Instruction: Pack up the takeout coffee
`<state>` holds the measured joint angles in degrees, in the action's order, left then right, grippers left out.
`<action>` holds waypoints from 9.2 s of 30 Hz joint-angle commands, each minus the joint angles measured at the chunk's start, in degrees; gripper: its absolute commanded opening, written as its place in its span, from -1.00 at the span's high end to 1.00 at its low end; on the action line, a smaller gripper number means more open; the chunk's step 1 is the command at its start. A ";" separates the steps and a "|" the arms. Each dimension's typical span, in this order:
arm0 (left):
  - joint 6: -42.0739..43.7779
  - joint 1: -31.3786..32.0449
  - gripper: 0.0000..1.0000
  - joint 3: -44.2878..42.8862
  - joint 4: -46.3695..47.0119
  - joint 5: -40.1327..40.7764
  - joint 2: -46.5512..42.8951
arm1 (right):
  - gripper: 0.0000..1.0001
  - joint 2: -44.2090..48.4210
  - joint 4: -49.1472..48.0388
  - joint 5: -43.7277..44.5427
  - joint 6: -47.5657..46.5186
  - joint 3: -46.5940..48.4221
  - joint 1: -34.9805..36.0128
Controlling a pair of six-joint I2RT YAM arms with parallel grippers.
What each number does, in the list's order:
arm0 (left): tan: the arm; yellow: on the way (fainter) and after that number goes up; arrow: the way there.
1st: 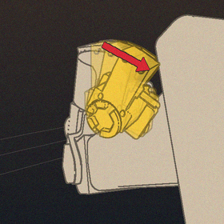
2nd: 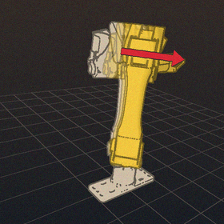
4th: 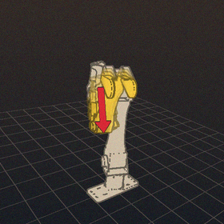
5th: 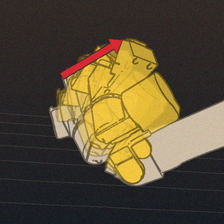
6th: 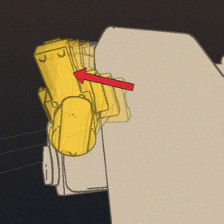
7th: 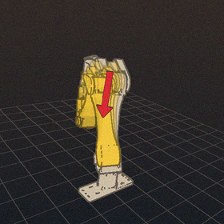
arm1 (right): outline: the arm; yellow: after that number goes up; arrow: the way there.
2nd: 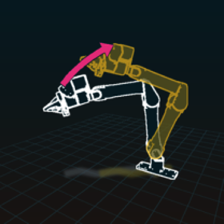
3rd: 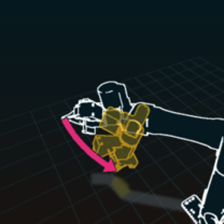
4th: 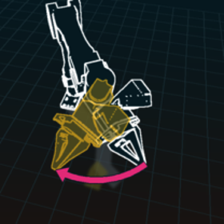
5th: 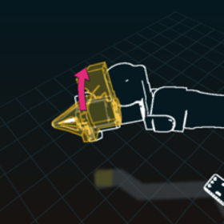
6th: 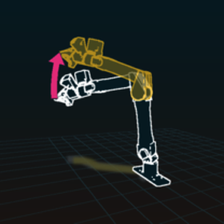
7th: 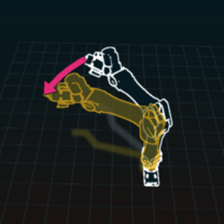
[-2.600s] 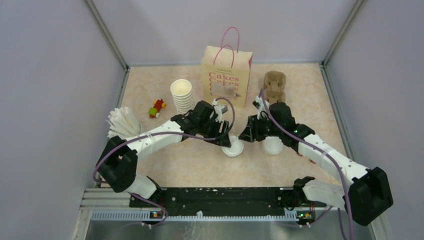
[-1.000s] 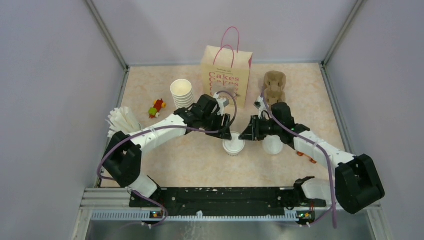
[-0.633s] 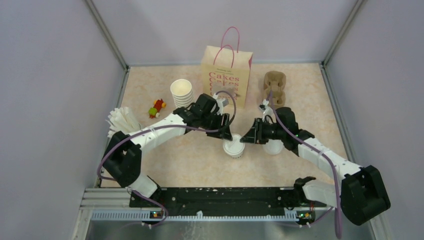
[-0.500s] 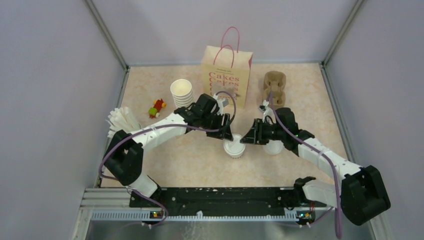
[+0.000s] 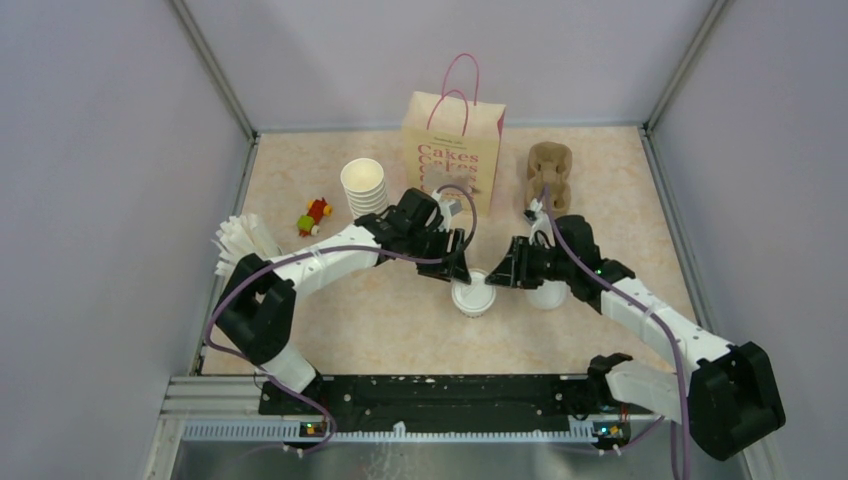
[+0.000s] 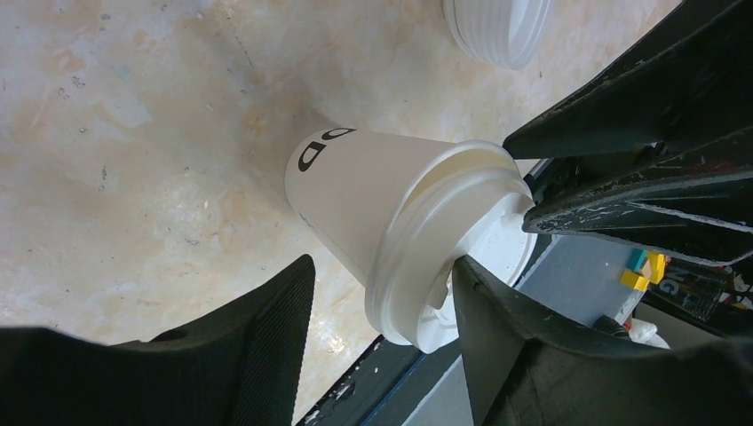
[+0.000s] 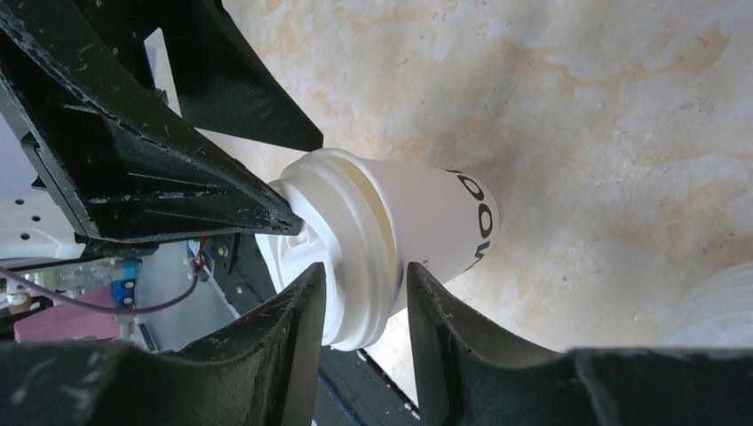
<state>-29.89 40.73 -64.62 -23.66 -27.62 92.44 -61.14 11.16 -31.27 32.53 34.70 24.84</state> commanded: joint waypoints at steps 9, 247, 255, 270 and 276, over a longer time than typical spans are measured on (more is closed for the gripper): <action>0.71 -0.17 -0.28 3.01 2.39 2.04 1.45 | 0.33 1.89 -0.73 3.38 -2.05 -3.51 -0.12; 22.65 1.72 -0.50 0.95 1.62 4.39 9.76 | 0.43 -6.23 3.34 -6.53 -5.06 -1.07 -9.58; 22.57 1.72 -0.50 2.68 2.47 5.50 9.83 | 0.50 -2.79 2.64 -2.76 -3.16 -7.11 -11.15; 19.17 1.75 -0.53 -0.12 1.27 4.59 10.30 | 0.39 -2.36 2.65 -4.62 -2.06 -2.81 -11.66; 19.50 1.72 -0.53 -5.00 0.03 3.00 11.47 | -0.04 -3.30 3.89 -8.68 -4.34 -1.81 -11.66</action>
<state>-13.72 42.22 -68.79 -17.12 -32.10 99.85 -63.40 9.82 -39.51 31.79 31.27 13.65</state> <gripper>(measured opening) 0.769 0.495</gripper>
